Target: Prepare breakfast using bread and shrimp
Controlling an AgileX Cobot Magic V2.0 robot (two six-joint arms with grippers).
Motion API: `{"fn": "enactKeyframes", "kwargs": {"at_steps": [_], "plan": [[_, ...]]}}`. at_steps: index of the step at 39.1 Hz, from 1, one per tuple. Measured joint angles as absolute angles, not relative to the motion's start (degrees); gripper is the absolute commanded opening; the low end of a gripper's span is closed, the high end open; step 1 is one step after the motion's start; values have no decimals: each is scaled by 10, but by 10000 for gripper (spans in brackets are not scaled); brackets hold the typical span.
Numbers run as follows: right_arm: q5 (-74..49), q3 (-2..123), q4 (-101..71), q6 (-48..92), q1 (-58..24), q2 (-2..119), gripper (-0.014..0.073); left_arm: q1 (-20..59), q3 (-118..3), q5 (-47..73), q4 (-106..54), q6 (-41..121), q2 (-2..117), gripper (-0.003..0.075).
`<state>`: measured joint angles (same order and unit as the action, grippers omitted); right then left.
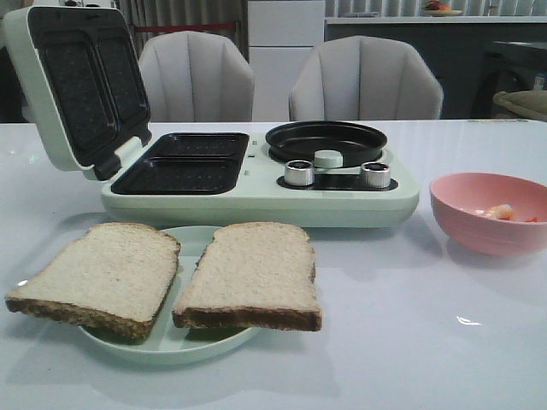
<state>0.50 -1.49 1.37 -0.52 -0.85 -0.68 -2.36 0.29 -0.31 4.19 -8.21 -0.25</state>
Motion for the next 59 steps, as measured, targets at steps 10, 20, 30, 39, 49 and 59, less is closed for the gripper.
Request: {"fn": "enactKeyframes", "kwargs": {"at_steps": [10, 20, 30, 39, 49, 59], "plan": [[5, -15, 14, -5, -8, -7, 141, -24, 3, -3, 42, -82, -3, 114], [5, -15, 14, -5, -8, -7, 141, -24, 3, -3, 42, -82, -3, 114], [5, -15, 14, -5, -8, -7, 141, -24, 3, -3, 42, -82, -3, 114], [5, -15, 14, -5, -8, -7, 141, -24, 3, -5, 42, -82, -3, 114], [5, -15, 14, -5, -8, -7, 141, -24, 3, -63, 42, -82, -3, 114], [5, -15, 14, -5, -8, -7, 141, -24, 2, -159, 36, -82, -3, 114]]}}
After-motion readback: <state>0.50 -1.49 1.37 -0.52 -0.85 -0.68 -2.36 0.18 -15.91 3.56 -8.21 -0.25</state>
